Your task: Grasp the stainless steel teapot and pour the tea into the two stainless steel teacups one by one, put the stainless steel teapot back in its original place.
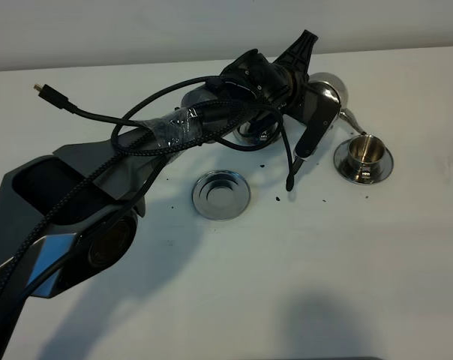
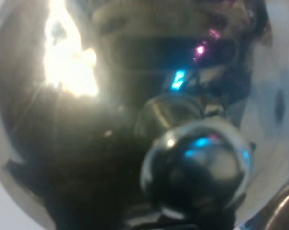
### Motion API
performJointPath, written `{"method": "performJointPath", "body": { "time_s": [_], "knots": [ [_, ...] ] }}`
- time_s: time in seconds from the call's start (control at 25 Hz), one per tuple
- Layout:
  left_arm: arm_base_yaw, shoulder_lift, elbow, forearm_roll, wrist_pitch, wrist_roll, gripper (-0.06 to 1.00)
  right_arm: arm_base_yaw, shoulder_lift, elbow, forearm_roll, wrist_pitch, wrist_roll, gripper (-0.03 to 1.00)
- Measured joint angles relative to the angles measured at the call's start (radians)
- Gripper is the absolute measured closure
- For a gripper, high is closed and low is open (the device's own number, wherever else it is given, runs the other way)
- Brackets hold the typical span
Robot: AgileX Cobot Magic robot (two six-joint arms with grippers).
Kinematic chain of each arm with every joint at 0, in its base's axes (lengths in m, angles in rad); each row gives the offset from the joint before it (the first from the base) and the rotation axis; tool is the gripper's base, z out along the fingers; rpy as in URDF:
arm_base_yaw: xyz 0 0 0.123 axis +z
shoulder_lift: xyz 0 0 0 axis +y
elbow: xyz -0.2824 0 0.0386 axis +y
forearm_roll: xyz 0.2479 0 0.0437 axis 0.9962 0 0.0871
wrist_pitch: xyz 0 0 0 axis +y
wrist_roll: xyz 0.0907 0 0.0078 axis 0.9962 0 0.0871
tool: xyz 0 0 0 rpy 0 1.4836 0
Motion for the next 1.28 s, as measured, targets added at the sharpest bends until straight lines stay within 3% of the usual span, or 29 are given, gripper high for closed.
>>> {"method": "performJointPath", "body": {
  "time_s": [0.6, 1.28],
  "knots": [
    [-0.006, 0.006, 0.0, 0.092, -0.098, 0.0, 0.73, 0.0, 0.0, 0.0, 0.0, 0.0, 0.0, 0.57],
    [-0.022, 0.006, 0.0, 0.199, -0.12, 0.013, 0.73, 0.0, 0.0, 0.0, 0.0, 0.0, 0.0, 0.57]
  ]
}}
